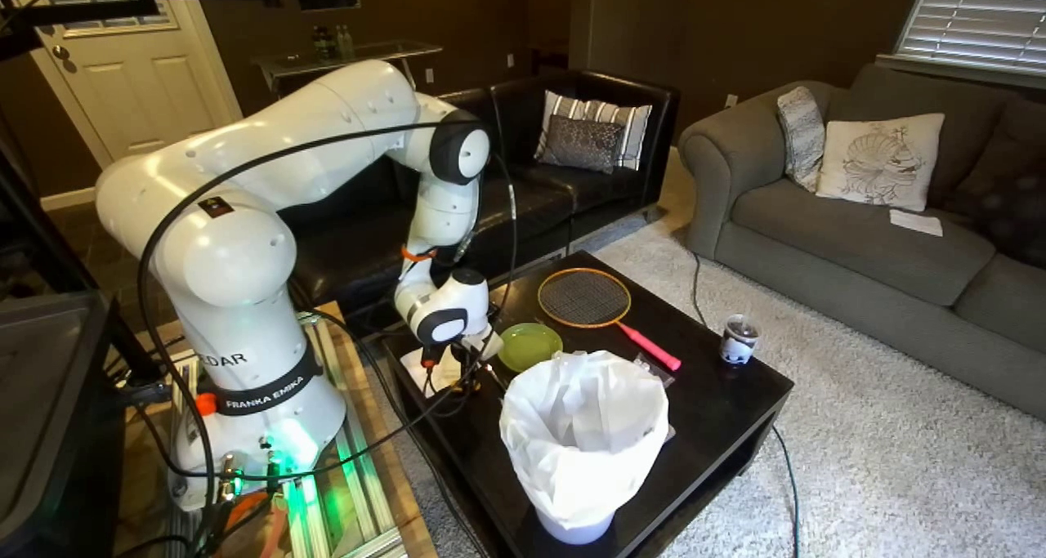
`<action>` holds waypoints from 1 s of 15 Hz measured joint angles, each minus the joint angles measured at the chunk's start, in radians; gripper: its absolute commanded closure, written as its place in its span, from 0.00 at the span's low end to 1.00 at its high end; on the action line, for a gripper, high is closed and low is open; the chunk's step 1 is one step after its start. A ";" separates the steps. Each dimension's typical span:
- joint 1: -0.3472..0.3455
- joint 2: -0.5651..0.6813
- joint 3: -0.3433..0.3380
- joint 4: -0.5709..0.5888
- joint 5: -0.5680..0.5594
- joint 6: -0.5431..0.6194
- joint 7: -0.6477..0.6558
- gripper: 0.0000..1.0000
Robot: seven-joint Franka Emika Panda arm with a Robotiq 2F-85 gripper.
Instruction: Turn the yellow object to the left
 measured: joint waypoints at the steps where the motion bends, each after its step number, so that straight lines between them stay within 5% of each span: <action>1: 0.000 -0.003 0.001 -0.006 -0.005 0.000 -0.046 0.92; 15: 0.056 -0.007 -0.023 -0.021 -0.009 0.001 -0.306 0.92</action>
